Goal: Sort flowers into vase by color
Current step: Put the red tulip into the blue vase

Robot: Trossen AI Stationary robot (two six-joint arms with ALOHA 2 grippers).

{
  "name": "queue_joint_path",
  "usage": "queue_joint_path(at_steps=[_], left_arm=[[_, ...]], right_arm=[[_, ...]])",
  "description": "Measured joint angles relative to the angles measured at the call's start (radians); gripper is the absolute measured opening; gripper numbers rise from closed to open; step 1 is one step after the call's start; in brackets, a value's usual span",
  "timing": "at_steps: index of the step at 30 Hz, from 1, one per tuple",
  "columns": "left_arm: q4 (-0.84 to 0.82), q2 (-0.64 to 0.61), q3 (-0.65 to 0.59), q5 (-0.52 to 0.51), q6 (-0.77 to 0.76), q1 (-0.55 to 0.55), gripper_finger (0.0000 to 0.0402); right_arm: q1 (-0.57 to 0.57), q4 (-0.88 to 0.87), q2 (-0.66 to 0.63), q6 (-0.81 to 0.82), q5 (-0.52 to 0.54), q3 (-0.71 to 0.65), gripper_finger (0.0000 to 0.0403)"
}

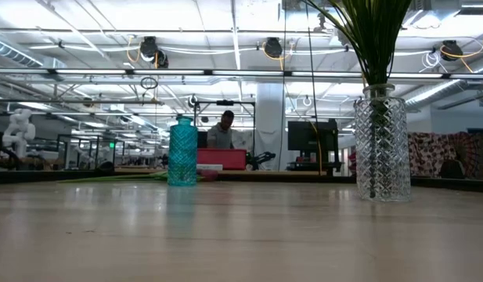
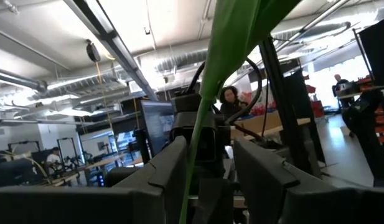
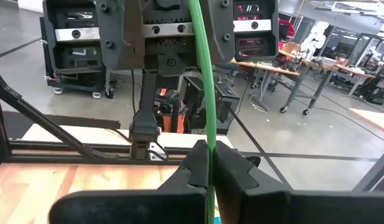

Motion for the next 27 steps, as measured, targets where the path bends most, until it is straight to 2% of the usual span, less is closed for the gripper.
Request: queue_joint_path(at_steps=[23,27], left_arm=[[0.048,0.008,0.0,-0.001,0.001,0.0,0.0138],[0.058,0.014,0.0,-0.001,0.001,0.0,0.0125]], right_arm=[[0.0,-0.002,0.0,0.004,-0.003,0.0,0.0],[0.0,-0.002,0.0,0.004,-0.003,0.0,0.0]])
